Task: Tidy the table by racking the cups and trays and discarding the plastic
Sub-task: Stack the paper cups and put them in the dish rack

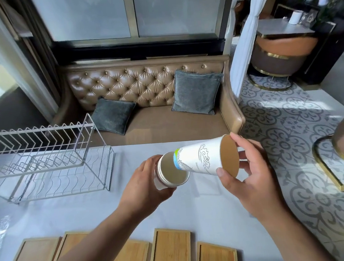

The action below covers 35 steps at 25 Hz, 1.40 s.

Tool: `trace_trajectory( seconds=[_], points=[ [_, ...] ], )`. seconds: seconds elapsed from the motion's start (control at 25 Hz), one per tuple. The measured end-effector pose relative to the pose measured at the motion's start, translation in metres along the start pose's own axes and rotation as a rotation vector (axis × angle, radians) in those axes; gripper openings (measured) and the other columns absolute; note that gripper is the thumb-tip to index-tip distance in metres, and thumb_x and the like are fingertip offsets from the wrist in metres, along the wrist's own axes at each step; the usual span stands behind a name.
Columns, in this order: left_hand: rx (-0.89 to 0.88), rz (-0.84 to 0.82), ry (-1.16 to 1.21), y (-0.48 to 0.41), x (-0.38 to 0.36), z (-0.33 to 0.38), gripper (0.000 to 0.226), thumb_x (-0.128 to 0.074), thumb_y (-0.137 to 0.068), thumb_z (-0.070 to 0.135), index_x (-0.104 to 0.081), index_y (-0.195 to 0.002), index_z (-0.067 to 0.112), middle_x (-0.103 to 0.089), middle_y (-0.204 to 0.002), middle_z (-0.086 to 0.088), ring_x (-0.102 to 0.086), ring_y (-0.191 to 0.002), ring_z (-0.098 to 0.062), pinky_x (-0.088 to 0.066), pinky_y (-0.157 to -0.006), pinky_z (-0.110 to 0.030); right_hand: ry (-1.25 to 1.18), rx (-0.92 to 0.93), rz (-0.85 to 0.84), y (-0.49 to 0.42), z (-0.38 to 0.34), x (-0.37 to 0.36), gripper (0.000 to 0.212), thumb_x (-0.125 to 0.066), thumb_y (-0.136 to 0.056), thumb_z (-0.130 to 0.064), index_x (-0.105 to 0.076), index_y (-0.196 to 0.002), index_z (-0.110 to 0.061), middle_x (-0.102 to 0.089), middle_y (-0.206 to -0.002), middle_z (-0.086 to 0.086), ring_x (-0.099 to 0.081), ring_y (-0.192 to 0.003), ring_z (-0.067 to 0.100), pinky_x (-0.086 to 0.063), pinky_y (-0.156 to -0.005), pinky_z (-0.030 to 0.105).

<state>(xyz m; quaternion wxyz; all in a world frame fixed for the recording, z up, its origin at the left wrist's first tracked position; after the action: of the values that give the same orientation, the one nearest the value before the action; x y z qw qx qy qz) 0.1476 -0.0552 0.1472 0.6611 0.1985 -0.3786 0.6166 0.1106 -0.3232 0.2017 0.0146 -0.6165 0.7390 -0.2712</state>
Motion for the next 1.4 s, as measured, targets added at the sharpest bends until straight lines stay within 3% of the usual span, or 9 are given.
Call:
trace_trajectory(
  seconds=[0.16,0.32,0.52,0.88,1.0,1.24,1.4],
  points=[
    [-0.023,0.018,0.027,-0.001,0.005,0.009,0.074,-0.083,-0.068,0.050,-0.048,-0.133,0.044,-0.055,-0.121,0.031,-0.053,-0.106,0.003,-0.039,-0.078,-0.005,0.104,0.063,-0.062,0.005,-0.012,-0.018,0.079,-0.076,-0.076,-0.049,-0.048,-0.148,-0.036,-0.044,-0.140,-0.015,-0.055,-0.125,0.022,-0.055,-0.093,0.045],
    [-0.034,0.019,0.039,-0.003,0.008,0.016,0.077,-0.083,-0.068,0.046,-0.049,-0.137,0.041,-0.059,-0.127,0.026,-0.055,-0.115,0.000,-0.041,-0.087,-0.011,0.168,0.101,-0.093,0.006,-0.021,-0.031,0.080,-0.076,-0.077,-0.053,-0.048,-0.149,-0.034,-0.043,-0.139,-0.021,-0.054,-0.125,0.016,-0.058,-0.090,0.040],
    [-0.059,0.022,0.026,-0.002,0.013,0.022,0.079,-0.086,-0.068,0.043,-0.048,-0.138,0.041,-0.056,-0.129,0.027,-0.052,-0.119,0.001,-0.035,-0.088,-0.003,0.190,0.077,-0.127,0.004,-0.021,-0.042,0.081,-0.073,-0.080,-0.060,-0.045,-0.151,-0.035,-0.043,-0.141,-0.020,-0.050,-0.132,0.015,-0.056,-0.095,0.040],
    [-0.069,-0.012,0.003,0.003,0.011,0.031,0.081,-0.075,-0.066,0.052,-0.043,-0.139,0.043,-0.050,-0.129,0.031,-0.050,-0.122,-0.001,-0.031,-0.087,0.001,0.275,0.043,-0.196,0.010,-0.017,-0.064,0.084,-0.061,-0.079,-0.079,-0.036,-0.152,-0.045,-0.035,-0.147,-0.035,-0.043,-0.137,-0.001,-0.039,-0.102,0.015],
    [-0.073,-0.024,0.004,0.003,0.009,0.032,0.082,-0.069,-0.065,0.053,-0.044,-0.142,0.038,-0.056,-0.137,0.021,-0.049,-0.125,-0.003,-0.027,-0.091,0.003,0.310,0.036,-0.212,0.011,-0.014,-0.070,0.086,-0.062,-0.079,-0.078,-0.033,-0.153,-0.046,-0.032,-0.149,-0.037,-0.040,-0.140,-0.003,-0.035,-0.103,0.013],
    [-0.074,-0.028,0.010,0.005,0.010,0.027,0.083,-0.070,-0.067,0.051,-0.045,-0.144,0.033,-0.057,-0.141,0.015,-0.051,-0.128,-0.008,-0.034,-0.098,-0.013,0.337,0.009,-0.248,0.013,-0.012,-0.081,0.087,-0.061,-0.078,-0.080,-0.030,-0.153,-0.048,-0.029,-0.150,-0.039,-0.036,-0.140,-0.010,-0.026,-0.100,0.000],
    [-0.050,-0.031,0.033,0.008,0.012,0.015,0.080,-0.075,-0.069,0.046,-0.045,-0.143,0.036,-0.056,-0.140,0.019,-0.050,-0.127,-0.002,-0.030,-0.096,-0.002,0.329,-0.014,-0.285,0.014,-0.013,-0.092,0.087,-0.062,-0.078,-0.078,-0.027,-0.152,-0.049,-0.027,-0.149,-0.041,-0.034,-0.137,-0.015,-0.029,-0.097,0.001]
  ],
)
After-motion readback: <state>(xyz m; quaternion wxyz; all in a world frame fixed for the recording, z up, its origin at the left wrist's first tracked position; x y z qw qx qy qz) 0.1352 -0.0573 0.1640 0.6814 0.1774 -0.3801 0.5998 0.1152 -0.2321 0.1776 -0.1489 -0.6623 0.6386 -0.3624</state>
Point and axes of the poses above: each hand's wrist, its own y-axis away from the middle knuckle, its own x-axis out of the back of the hand, z = x × y, the point moved 8 cm from there along -y, towards the middle knuckle
